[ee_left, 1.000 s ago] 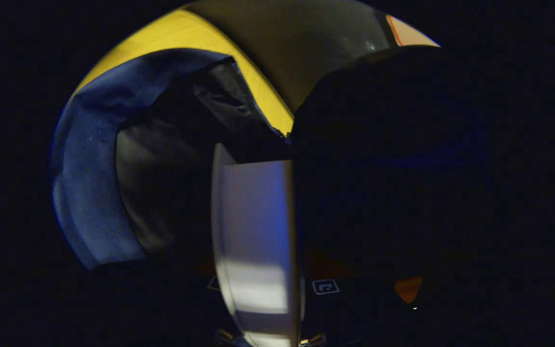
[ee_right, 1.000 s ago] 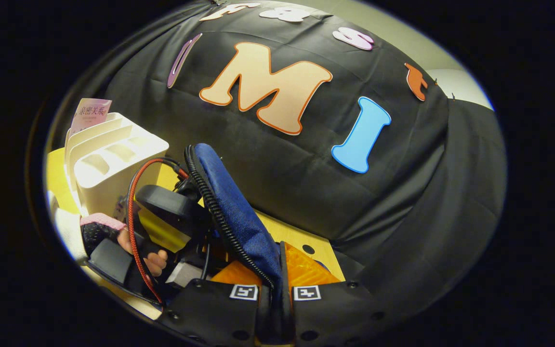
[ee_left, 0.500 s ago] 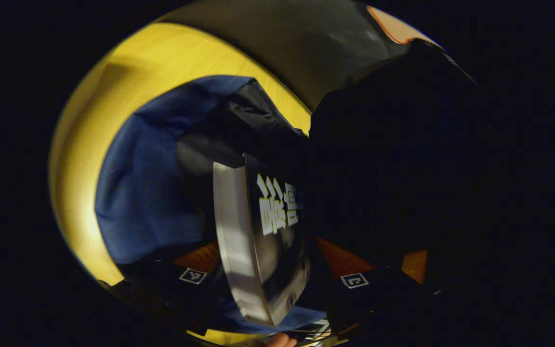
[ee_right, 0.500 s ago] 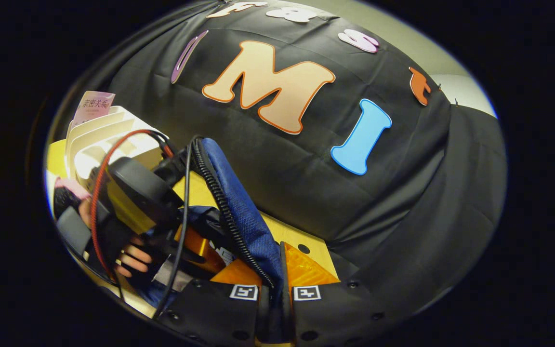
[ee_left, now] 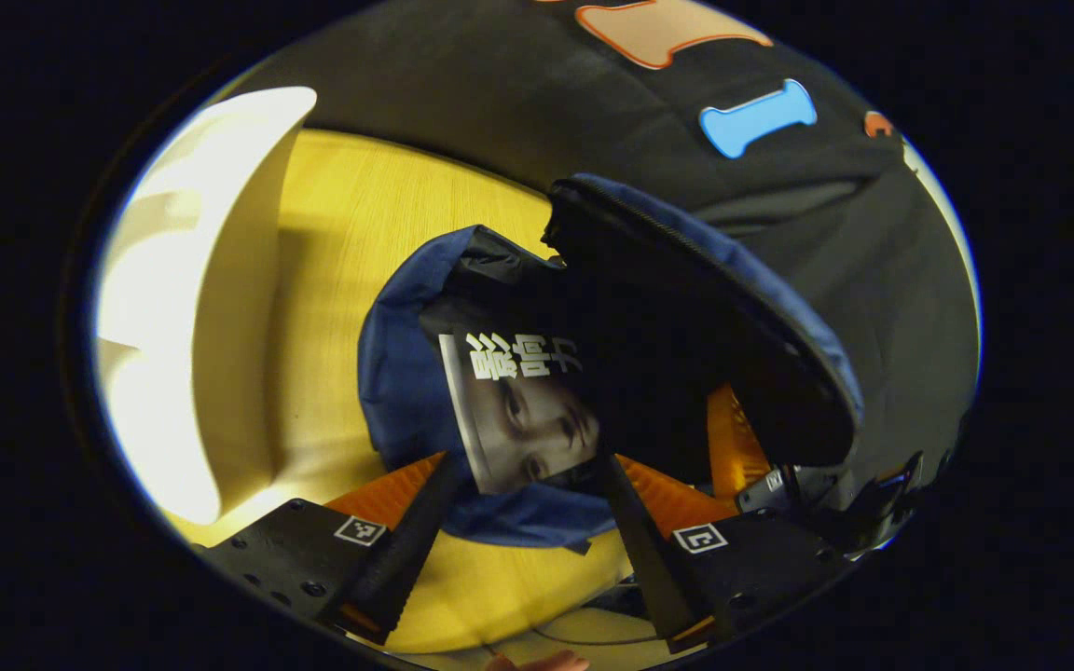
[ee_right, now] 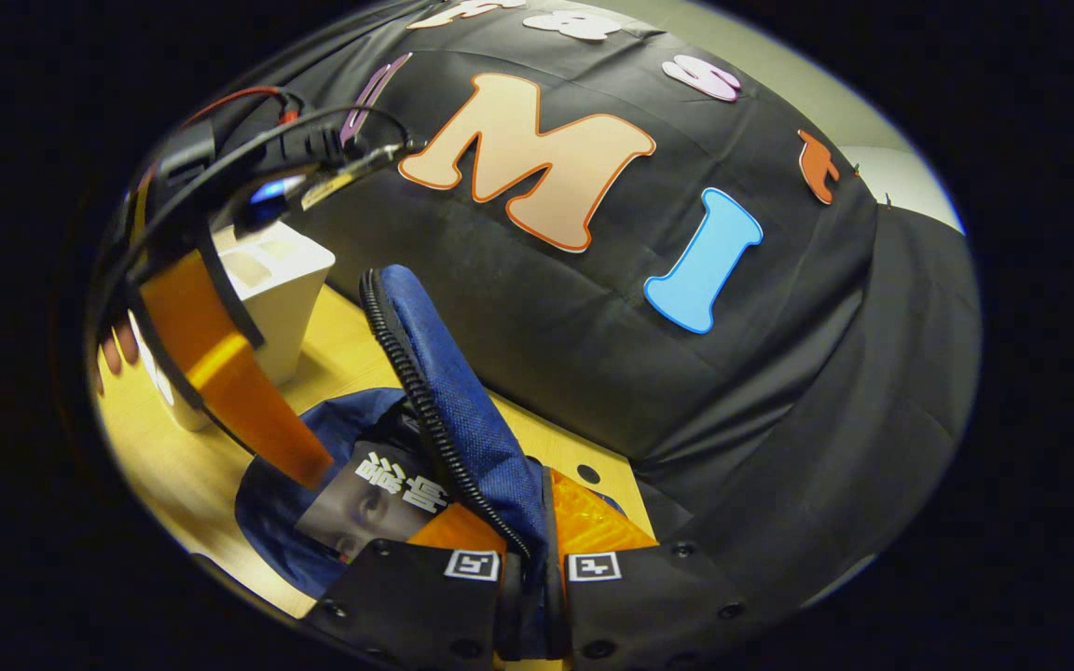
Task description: Open the schoolbag, grab two books from the bookshelf and put them into the schoolbag.
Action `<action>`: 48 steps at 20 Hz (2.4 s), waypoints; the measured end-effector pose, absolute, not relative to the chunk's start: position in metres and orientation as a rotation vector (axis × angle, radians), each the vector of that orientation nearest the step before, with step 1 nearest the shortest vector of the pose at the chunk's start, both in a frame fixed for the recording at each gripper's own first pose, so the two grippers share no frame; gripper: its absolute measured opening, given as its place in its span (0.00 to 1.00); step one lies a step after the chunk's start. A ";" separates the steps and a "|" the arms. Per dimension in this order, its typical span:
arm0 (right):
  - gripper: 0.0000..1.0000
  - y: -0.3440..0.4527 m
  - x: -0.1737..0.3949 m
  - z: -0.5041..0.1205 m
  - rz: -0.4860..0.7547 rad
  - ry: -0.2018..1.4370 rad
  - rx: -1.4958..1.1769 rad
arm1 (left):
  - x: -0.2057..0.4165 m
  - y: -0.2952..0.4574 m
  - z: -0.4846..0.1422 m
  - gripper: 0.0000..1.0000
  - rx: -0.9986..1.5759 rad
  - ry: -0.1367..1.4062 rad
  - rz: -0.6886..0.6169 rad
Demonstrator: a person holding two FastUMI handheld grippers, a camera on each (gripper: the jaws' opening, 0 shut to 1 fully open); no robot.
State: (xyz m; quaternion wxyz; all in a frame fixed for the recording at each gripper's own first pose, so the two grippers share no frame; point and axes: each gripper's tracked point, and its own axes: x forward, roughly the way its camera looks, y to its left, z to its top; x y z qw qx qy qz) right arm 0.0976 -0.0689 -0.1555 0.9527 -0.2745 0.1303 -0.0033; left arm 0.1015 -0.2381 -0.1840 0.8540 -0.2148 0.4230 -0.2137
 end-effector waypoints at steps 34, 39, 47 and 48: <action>0.10 -0.041 0.104 -0.198 -0.177 0.406 -0.611 | 0.070 0.253 -0.036 0.95 -0.432 0.814 0.159; 0.16 -0.039 0.106 -0.201 -0.198 0.425 -0.617 | 0.083 0.258 -0.064 0.87 -0.468 0.890 0.115; 0.13 -0.040 0.104 -0.204 -0.206 0.434 -0.616 | 0.103 0.228 -0.084 0.58 -0.371 1.005 0.047; 0.16 -0.041 0.104 -0.203 -0.208 0.433 -0.613 | 0.104 0.226 -0.089 0.62 -0.336 1.022 0.043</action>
